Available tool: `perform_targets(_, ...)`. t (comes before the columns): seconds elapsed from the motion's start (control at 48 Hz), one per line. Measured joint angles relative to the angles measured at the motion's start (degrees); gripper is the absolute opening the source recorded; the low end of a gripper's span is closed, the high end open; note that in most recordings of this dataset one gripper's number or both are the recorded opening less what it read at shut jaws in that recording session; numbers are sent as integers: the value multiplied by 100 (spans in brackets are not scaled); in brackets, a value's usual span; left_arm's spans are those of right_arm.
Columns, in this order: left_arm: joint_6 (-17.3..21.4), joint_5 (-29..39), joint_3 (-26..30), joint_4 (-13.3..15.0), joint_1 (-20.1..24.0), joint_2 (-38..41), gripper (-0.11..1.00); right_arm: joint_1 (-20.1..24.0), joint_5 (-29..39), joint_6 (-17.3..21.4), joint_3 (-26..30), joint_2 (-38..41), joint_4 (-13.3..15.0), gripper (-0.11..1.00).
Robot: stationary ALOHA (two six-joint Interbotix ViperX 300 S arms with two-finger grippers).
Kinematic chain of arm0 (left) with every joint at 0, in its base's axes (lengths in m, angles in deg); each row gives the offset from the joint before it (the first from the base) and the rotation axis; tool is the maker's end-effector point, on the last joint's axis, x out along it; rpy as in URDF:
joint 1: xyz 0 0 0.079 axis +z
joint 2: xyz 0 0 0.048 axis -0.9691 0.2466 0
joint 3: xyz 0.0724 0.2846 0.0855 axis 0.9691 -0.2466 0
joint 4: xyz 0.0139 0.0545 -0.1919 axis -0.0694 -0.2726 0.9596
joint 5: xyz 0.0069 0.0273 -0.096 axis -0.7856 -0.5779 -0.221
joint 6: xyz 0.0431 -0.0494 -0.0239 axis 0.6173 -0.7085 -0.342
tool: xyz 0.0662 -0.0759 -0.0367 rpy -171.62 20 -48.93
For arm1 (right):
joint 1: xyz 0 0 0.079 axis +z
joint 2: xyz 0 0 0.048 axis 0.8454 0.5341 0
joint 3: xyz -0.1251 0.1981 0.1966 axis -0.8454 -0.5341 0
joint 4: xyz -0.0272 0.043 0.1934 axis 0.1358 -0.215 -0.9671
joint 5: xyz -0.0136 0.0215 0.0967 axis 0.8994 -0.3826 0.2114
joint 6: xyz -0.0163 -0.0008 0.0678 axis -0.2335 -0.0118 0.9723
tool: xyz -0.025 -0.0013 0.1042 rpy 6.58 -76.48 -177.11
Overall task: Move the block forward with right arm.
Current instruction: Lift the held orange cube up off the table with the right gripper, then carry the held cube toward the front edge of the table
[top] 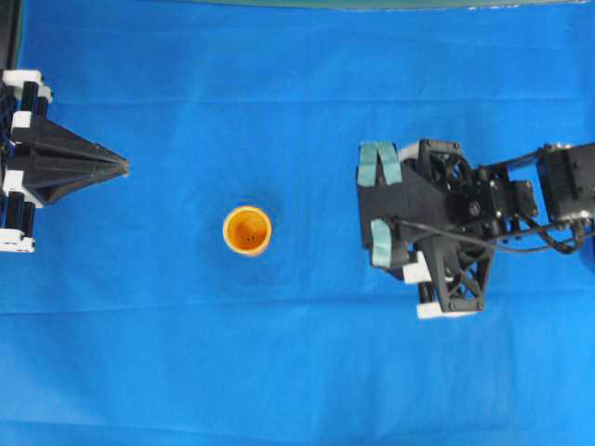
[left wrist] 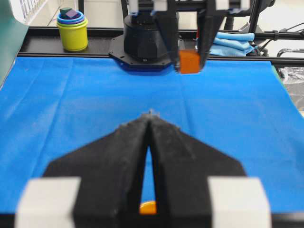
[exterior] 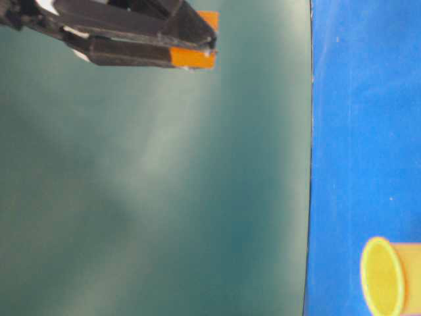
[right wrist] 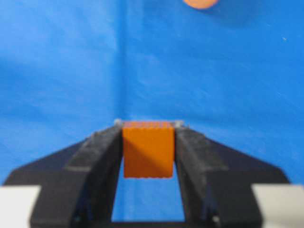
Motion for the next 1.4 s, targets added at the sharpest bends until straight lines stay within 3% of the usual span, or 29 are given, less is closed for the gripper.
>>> perform_targets(0.25,0,0,0,9,0,0,1,352,0,44,185,0,-9,45)
perform_targets(0.5,0,-9,0,0,9,0,1,633,53,422,422,79,0,45)
perform_targets(1.167,-9,0,0,9,9,26,1,1362,88,466,949,483,0,45)
perform_targets(1.396,-9,-9,0,9,9,35,1,1521,132,940,1028,527,9,45)
